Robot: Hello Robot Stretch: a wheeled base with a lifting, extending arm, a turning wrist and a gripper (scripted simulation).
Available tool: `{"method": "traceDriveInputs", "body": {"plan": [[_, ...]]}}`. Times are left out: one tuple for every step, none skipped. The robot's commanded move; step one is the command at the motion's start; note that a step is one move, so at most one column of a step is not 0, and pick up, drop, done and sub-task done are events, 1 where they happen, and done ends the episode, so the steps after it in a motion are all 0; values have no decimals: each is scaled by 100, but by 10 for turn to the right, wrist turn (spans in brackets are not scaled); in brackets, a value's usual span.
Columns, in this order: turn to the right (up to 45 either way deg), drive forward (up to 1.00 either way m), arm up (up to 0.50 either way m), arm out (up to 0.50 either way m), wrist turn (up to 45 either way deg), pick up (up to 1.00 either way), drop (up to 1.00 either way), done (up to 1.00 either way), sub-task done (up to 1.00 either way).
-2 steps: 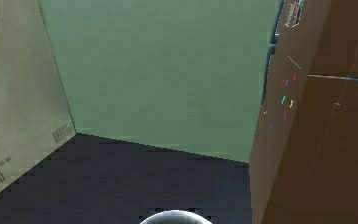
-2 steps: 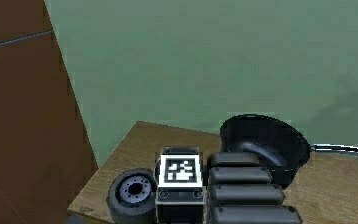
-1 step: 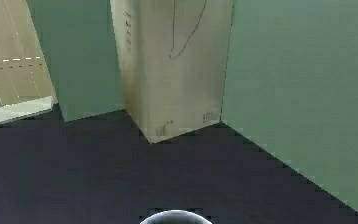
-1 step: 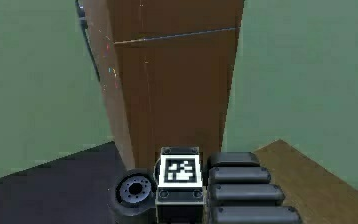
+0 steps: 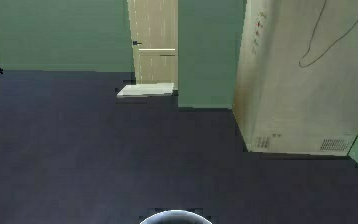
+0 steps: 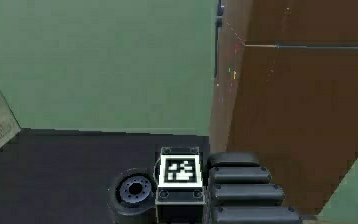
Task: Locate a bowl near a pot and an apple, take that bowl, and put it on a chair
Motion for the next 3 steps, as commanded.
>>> {"method": "traceDriveInputs", "body": {"plan": [[0, 20, 0, 0, 0, 0, 0, 0, 0], [-450, 0, 0, 0, 0, 0, 0, 0, 0], [-60, 0, 0, 0, 0, 0, 0, 0, 0]]}}
